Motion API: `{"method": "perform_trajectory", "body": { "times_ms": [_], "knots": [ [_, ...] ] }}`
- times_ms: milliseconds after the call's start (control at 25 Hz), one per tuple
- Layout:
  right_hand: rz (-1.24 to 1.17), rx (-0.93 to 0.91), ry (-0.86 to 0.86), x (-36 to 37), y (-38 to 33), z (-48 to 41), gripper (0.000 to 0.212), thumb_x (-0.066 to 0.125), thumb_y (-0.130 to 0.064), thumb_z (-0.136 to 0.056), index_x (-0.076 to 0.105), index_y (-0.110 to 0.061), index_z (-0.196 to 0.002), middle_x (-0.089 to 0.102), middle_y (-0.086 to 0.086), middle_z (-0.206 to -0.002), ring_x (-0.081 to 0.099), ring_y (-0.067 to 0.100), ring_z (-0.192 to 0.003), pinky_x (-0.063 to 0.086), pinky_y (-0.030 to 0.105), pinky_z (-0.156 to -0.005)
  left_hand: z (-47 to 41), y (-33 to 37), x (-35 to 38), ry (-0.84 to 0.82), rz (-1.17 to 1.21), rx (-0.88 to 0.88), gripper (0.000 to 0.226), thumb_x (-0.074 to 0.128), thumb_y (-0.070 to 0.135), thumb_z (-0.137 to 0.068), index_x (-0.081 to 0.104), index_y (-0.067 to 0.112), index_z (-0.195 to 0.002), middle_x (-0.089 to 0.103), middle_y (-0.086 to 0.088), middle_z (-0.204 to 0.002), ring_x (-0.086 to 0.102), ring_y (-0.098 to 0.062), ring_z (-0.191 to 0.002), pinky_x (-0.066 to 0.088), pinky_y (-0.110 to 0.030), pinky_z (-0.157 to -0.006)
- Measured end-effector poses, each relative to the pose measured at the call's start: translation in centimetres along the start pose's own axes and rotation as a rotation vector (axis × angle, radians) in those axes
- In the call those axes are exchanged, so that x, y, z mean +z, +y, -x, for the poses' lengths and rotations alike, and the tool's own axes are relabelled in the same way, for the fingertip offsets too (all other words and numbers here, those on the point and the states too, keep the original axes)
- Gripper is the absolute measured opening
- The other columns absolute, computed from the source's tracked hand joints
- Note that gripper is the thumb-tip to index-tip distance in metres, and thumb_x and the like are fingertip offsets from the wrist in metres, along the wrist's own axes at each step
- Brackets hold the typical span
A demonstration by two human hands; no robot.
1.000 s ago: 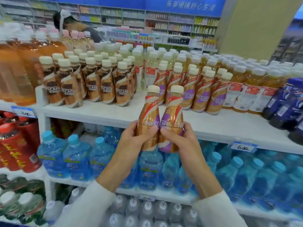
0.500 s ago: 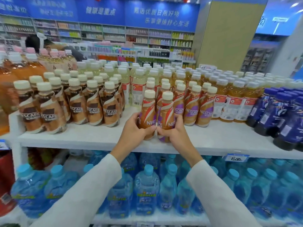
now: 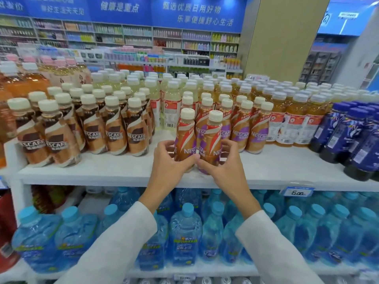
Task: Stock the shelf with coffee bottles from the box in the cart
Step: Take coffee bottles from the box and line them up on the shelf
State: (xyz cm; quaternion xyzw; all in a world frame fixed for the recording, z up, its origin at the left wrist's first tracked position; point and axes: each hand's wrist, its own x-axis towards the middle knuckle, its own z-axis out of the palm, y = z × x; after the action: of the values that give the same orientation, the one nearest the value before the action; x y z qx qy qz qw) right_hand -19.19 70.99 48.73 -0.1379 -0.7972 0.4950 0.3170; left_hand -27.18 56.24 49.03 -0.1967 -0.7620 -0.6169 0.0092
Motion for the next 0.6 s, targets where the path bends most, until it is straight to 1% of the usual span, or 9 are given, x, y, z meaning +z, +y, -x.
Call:
{"method": "perform_trajectory", "body": {
  "times_ms": [80,120,240,280,320,400,480,520,600],
  "knots": [
    [0.034,-0.012,0.033,0.1,0.1,0.2,0.077,0.089,-0.043,-0.07,0.041,-0.032,-0.129,0.056,-0.013,-0.122,0.057,0.001,-0.109,0.051,0.018,-0.09,0.0,0.2,0.1,0.003,-0.053,0.022,0.079,0.091,0.046,-0.067,0.04,0.024,-0.124,0.054,0.007,-0.12,0.059,-0.008,-0.107,0.045,-0.012,-0.077],
    [0.026,0.001,0.017,0.1,0.2,0.2,0.073,0.088,-0.041,-0.072,0.042,-0.033,-0.128,0.057,-0.013,-0.122,0.058,0.001,-0.109,0.051,0.02,-0.092,-0.1,0.2,-0.1,-0.011,-0.081,0.032,0.077,0.091,0.045,-0.067,0.041,0.023,-0.121,0.055,0.01,-0.114,0.059,-0.007,-0.103,0.045,-0.013,-0.078],
    [-0.072,0.045,-0.148,-0.8,0.7,-0.4,0.06,0.077,-0.015,-0.087,0.042,-0.034,-0.131,0.059,-0.014,-0.125,0.059,0.002,-0.116,0.051,0.031,-0.104,-0.9,0.0,-1.3,-0.118,-0.044,0.019,0.063,0.089,0.031,-0.074,0.045,0.025,-0.119,0.058,0.019,-0.11,0.059,0.007,-0.098,0.047,-0.012,-0.078],
    [-0.103,0.049,-0.227,-1.4,0.8,-0.6,0.059,0.071,-0.007,-0.091,0.041,-0.034,-0.133,0.058,-0.016,-0.127,0.058,0.0,-0.118,0.049,0.031,-0.106,-1.0,0.1,-1.7,-0.179,-0.009,0.009,0.057,0.085,0.022,-0.08,0.046,0.025,-0.122,0.06,0.017,-0.113,0.059,0.01,-0.098,0.048,-0.01,-0.077],
    [-0.116,0.047,-0.304,-2.0,0.9,-0.9,0.059,0.066,-0.003,-0.094,0.04,-0.034,-0.136,0.057,-0.018,-0.128,0.057,-0.004,-0.119,0.048,0.027,-0.106,-1.1,0.1,-2.1,-0.238,0.014,0.006,0.053,0.079,0.015,-0.086,0.047,0.025,-0.127,0.061,0.014,-0.116,0.06,0.013,-0.097,0.049,-0.008,-0.077],
    [-0.122,0.056,-0.387,-2.7,0.7,-1.0,0.058,0.066,-0.006,-0.094,0.041,-0.03,-0.14,0.057,-0.019,-0.131,0.056,-0.009,-0.118,0.047,0.019,-0.102,-1.1,0.0,-2.4,-0.312,0.021,0.02,0.052,0.07,0.009,-0.093,0.049,0.021,-0.139,0.063,0.01,-0.121,0.061,0.015,-0.098,0.052,-0.011,-0.087],
    [-0.124,0.063,-0.303,-2.2,0.4,-0.8,0.064,0.08,-0.021,-0.086,0.046,-0.027,-0.139,0.06,-0.013,-0.13,0.059,-0.002,-0.117,0.049,0.022,-0.099,-0.9,-0.5,-2.1,-0.306,0.006,0.044,0.058,0.071,0.014,-0.093,0.047,0.02,-0.146,0.063,0.007,-0.127,0.061,0.007,-0.109,0.051,-0.024,-0.101],
    [-0.101,0.046,-0.217,-1.7,0.4,-0.6,0.068,0.086,-0.026,-0.079,0.048,-0.028,-0.135,0.062,-0.012,-0.127,0.061,0.001,-0.114,0.052,0.023,-0.097,-0.9,-0.7,-1.9,-0.278,0.004,0.054,0.064,0.077,0.019,-0.089,0.048,0.021,-0.146,0.064,0.005,-0.128,0.061,0.0,-0.111,0.052,-0.028,-0.1],
    [-0.075,0.01,-0.108,-0.9,0.5,-0.3,0.068,0.089,-0.025,-0.075,0.05,-0.029,-0.13,0.064,-0.01,-0.121,0.063,0.002,-0.109,0.055,0.028,-0.096,-0.7,-0.8,-1.5,-0.191,0.003,0.063,0.073,0.086,0.028,-0.078,0.052,0.022,-0.142,0.065,0.005,-0.124,0.064,-0.007,-0.109,0.053,-0.024,-0.09]
  ]
}}
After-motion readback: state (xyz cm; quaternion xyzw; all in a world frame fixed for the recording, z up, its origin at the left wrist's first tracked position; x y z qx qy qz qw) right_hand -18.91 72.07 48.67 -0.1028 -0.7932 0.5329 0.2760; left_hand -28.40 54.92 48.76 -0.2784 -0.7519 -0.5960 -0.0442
